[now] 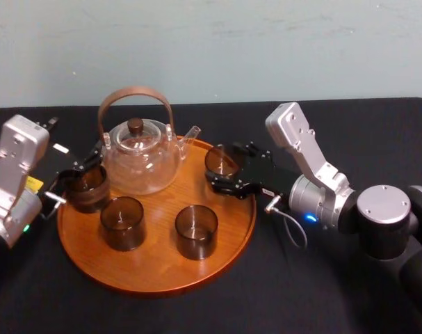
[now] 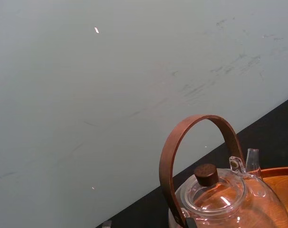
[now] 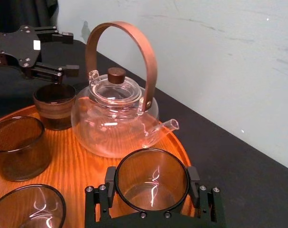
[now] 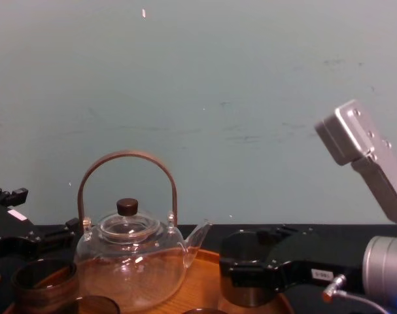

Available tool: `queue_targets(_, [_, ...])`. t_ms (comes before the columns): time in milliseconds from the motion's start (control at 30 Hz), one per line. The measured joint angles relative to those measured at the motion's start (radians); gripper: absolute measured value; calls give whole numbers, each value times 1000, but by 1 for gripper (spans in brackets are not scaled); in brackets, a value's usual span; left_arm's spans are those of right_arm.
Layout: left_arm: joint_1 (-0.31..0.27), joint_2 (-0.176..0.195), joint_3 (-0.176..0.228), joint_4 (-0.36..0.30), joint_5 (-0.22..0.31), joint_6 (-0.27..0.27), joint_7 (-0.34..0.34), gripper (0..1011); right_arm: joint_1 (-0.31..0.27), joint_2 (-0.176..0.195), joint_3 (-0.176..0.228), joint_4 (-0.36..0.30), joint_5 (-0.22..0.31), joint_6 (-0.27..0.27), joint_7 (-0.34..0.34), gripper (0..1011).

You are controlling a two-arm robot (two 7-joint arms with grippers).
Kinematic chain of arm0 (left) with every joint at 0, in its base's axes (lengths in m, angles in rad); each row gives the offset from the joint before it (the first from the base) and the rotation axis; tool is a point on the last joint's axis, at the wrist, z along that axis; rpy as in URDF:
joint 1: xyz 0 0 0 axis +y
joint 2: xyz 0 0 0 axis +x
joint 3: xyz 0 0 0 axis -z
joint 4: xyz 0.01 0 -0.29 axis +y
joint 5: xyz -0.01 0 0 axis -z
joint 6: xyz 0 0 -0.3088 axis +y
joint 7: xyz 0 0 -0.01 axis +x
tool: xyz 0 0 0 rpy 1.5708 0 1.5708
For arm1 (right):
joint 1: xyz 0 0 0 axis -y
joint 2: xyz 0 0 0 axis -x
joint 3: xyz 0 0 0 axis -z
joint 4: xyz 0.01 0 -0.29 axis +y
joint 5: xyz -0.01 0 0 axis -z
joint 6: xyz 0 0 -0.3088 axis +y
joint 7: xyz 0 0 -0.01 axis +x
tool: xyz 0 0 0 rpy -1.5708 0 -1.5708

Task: Pick up the glass from the table and place it on the tray.

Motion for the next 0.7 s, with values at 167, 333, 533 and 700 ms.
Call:
queue_targets(167, [0,0,0,0,0,0,0,1001,3,-8,-5,9,-5,-5,2,904])
queue_targets(333, [0,0,0,0,0,0,0,1001,9,-27,-18,41,-28,-10,-3,904])
queue_targets(533, [0,0,0,0,0,0,0,1001,8,-29,-23,49,-35,-9,-5,904])
queue_targets(700, [0,0,0,0,0,0,0,1001,8,-28,-21,47,-34,-9,-5,904])
